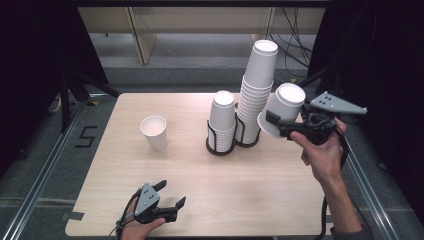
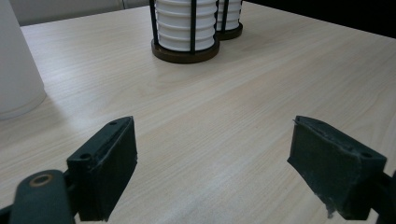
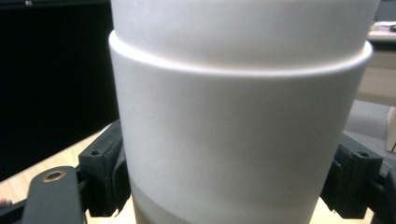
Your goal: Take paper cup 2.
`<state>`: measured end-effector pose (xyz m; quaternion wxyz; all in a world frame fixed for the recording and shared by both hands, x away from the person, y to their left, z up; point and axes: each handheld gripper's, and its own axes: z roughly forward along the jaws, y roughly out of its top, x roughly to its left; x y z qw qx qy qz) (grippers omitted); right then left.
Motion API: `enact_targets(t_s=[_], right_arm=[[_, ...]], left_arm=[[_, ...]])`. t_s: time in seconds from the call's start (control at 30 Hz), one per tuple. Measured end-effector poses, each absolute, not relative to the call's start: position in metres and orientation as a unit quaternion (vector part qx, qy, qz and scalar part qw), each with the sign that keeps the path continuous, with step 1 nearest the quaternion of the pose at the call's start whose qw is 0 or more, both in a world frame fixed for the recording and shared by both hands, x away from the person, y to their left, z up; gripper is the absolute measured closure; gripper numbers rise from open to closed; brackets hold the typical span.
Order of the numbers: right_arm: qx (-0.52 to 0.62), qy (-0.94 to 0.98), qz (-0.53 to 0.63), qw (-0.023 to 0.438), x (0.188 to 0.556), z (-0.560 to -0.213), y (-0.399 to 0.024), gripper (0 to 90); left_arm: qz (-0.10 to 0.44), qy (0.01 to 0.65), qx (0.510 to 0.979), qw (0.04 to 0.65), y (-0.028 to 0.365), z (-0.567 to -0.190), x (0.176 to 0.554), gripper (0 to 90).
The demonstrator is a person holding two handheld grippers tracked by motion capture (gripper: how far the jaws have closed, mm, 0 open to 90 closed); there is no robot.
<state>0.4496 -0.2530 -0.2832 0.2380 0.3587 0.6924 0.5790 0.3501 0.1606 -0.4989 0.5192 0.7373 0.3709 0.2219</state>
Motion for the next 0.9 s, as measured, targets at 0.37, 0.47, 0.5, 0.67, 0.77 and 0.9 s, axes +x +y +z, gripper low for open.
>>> enact_targets(t_s=[0.37, 0.47, 0.5, 0.67, 0.77, 0.9], right_arm=[[0.348, 0.711, 0.576, 0.203, 0.444, -0.344, -0.227, 18.8], [0.344, 0.722, 0.568, 0.191, 0.443, -0.358, -0.218, 18.8], [0.333, 0.723, 0.572, 0.197, 0.444, -0.362, -0.216, 18.8], [0.320, 0.740, 0.563, 0.180, 0.443, -0.381, -0.199, 18.8], [0.314, 0.746, 0.565, 0.163, 0.442, -0.391, -0.190, 18.8], [0.305, 0.756, 0.558, 0.155, 0.441, -0.402, -0.181, 18.8]], left_arm=[[0.226, 0.360, 0.732, 0.532, 0.162, -0.499, 0.353, 14.4], [0.229, 0.357, 0.728, 0.538, 0.164, -0.497, 0.353, 14.4], [0.230, 0.358, 0.728, 0.538, 0.164, -0.497, 0.353, 14.4], [0.227, 0.356, 0.728, 0.540, 0.165, -0.499, 0.355, 14.4], [0.226, 0.356, 0.728, 0.540, 0.164, -0.498, 0.355, 14.4], [0.227, 0.358, 0.729, 0.538, 0.165, -0.497, 0.355, 14.4]])
